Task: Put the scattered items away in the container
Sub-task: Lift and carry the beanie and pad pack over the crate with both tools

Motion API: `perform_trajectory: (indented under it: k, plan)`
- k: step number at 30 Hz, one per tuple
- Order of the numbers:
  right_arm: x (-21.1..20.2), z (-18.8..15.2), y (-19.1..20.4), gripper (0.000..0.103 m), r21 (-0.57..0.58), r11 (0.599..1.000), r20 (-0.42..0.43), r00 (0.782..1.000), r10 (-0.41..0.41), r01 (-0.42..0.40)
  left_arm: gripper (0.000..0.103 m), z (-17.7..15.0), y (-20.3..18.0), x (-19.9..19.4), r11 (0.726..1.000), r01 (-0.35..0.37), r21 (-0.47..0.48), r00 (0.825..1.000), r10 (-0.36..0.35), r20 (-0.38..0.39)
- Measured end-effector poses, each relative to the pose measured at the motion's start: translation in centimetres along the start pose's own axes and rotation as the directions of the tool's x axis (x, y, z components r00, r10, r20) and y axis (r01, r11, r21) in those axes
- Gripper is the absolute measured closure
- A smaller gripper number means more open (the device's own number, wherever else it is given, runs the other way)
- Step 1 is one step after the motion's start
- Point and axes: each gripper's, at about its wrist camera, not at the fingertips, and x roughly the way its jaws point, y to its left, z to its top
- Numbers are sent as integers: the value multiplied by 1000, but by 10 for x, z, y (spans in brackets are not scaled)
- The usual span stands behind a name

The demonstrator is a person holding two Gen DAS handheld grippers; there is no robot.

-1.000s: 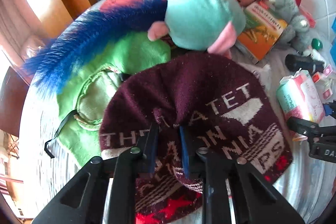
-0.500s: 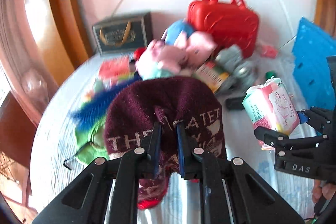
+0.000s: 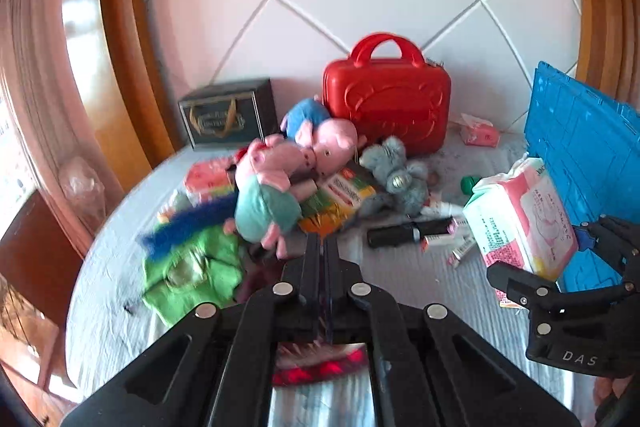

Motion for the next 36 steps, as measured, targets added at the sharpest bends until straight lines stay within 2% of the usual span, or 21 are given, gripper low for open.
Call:
perform_trajectory:
  k: [1, 3, 4, 5, 6, 7, 11, 18, 23, 25, 27, 28, 29, 31, 33, 36]
  plan:
    - [3, -7, -4, 32, 6, 1000, -19, 1000, 8, -8, 99, -6, 1, 5, 1000, 6, -14, 999, -6, -42]
    - [9, -20, -10, 32, 23, 999, -59, 998, 29, -28, 88, -22, 7, 20, 999, -4, -49, 990, -3, -141]
    - [12, -26, -12, 32, 30, 999, -77, 996, 41, -39, 73, -31, 11, 28, 998, -10, -65, 984, -2, -180]
    - [16, -31, -13, 32, 36, 998, -98, 994, 52, -49, 52, -39, 15, 36, 997, -15, -78, 977, -2, -214]
    - [22, -36, -12, 32, 39, 998, -113, 992, 57, -52, 44, -47, 20, 43, 996, -18, -84, 971, -2, -237]
    - [26, -39, -12, 32, 42, 998, -125, 990, 59, -54, 40, -54, 25, 50, 996, -27, -84, 968, 5, -250]
    - [49, -46, -5, 32, 56, 997, -177, 982, 62, -53, 40, -70, 45, 76, 995, -47, -93, 959, 19, -283]
    - [107, -39, 19, 32, 85, 996, -229, 972, 53, -34, 40, -80, 76, 148, 994, 5, -107, 938, -42, -344]
    - [153, -34, 33, 32, 103, 995, -258, 965, 36, -9, 40, -98, 78, 200, 995, 47, -83, 906, -78, -415]
    - [169, -34, 39, 32, 93, 996, -272, 962, 20, 5, 35, -102, 76, 203, 997, 51, -55, 922, -68, -382]
    - [182, -34, 43, 32, 91, 996, -283, 959, 10, 16, 34, -103, 74, 203, 998, 57, -34, 927, -66, -369]
    - [186, -34, 44, 32, 91, 996, -286, 958, 5, 22, 37, -103, 74, 202, 997, 62, -37, 930, -71, -361]
    - [188, -33, 46, 32, 92, 995, -286, 958, 0, 28, 55, -103, 75, 199, 997, 67, -39, 933, -76, -351]
    - [187, -30, 48, 32, 93, 995, -281, 960, -5, 32, 85, -101, 75, 192, 997, 70, -26, 936, -75, -345]
    - [180, -26, 51, 32, 86, 996, -268, 963, -14, 39, 86, -96, 76, 181, 996, 77, -38, 939, -85, -334]
    - [164, -15, 54, 32, 82, 996, -234, 972, -25, 45, 87, -81, 76, 151, 996, 82, -21, 962, -85, -260]
